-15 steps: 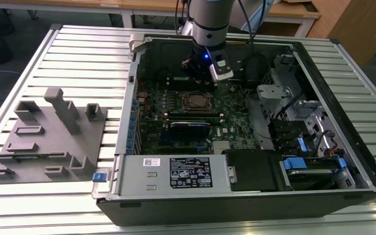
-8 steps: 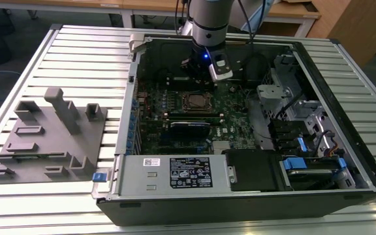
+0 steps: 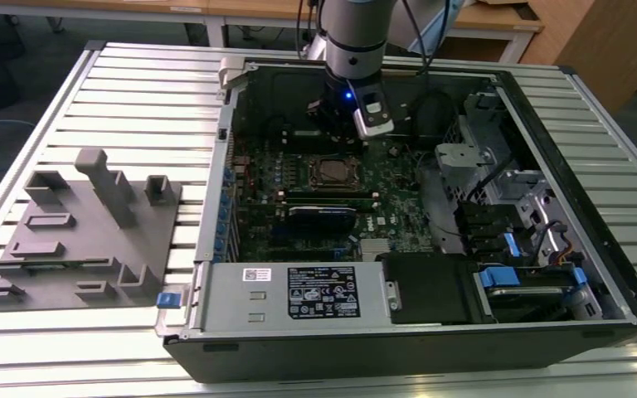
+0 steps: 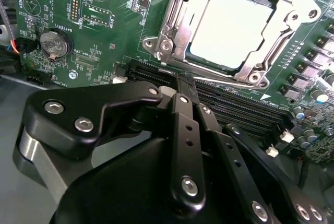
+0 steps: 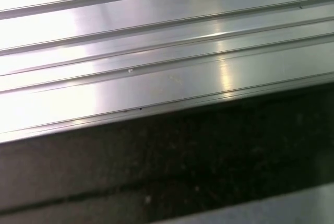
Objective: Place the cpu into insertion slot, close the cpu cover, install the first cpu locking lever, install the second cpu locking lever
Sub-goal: 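Install the first cpu locking lever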
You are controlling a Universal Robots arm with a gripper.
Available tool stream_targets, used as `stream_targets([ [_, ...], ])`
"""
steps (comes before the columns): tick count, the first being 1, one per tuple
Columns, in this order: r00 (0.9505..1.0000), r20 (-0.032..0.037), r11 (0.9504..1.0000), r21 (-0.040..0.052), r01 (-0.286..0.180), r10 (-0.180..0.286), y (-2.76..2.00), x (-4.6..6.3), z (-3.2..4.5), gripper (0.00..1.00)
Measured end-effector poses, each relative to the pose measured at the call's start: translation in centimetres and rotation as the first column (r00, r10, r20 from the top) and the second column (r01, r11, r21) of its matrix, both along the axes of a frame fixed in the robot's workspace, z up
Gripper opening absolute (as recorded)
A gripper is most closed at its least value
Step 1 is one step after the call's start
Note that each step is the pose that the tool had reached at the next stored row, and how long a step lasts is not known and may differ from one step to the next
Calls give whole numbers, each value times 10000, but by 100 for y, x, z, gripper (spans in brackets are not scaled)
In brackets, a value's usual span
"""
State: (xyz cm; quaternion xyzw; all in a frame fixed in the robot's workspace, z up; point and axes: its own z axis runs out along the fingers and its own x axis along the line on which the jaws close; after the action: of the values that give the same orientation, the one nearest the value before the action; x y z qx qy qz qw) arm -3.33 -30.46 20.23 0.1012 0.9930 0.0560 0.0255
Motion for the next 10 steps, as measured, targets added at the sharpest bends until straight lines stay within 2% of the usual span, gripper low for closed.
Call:
stream_targets([
  [6, 10000, 16, 9998, -182, 19, -19, 0, 0, -11, 10],
  [10, 10000, 16, 9998, -188, 19, -19, 0, -2, -10, 10],
])
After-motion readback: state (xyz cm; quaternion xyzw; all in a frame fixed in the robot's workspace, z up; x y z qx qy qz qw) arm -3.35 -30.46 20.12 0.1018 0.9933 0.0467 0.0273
